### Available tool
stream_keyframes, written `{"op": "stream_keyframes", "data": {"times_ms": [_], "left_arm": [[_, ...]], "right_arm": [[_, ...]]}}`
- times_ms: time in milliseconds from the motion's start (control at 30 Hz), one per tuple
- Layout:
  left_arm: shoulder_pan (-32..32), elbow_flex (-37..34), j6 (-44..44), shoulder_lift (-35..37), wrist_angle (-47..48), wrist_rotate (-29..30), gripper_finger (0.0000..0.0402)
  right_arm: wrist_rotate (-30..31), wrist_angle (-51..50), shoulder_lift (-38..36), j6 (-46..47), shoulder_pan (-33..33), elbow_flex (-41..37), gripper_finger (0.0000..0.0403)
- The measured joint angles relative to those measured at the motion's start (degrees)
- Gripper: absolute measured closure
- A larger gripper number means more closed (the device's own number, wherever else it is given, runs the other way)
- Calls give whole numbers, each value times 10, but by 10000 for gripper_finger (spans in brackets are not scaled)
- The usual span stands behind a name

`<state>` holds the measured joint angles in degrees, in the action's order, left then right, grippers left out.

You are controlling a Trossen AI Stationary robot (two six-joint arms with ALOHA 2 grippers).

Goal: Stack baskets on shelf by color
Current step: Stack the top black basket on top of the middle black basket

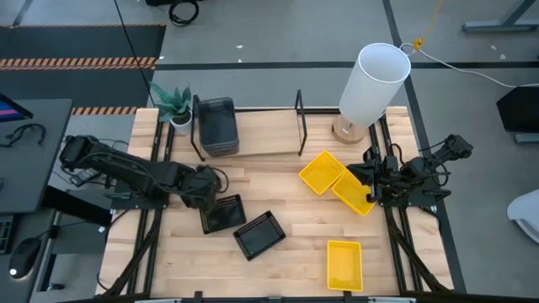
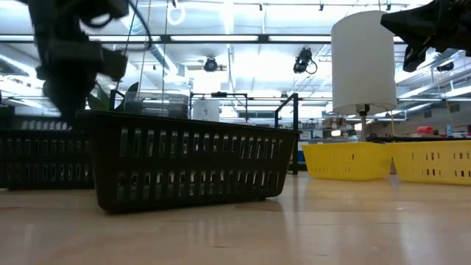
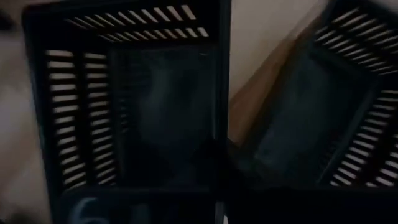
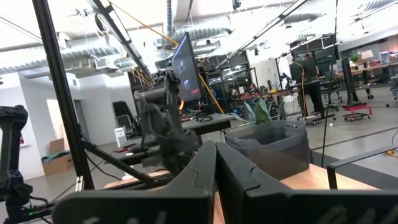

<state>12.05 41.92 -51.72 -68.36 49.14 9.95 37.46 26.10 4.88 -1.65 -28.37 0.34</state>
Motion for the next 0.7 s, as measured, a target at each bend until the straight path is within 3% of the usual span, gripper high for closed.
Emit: {"op": "stream_keyframes", "data": {"times_ms": [200, 367, 700], "left_arm": [[25, 77, 61, 0, 41, 48, 391], [48, 139, 89, 0, 42, 48, 391], [99, 221, 66, -99, 2, -93, 391]], "right_arm": [[0, 0, 0, 0, 0, 0, 387], [0, 0, 0, 0, 0, 0, 387], [0, 0, 0, 0, 0, 0, 387]]}}
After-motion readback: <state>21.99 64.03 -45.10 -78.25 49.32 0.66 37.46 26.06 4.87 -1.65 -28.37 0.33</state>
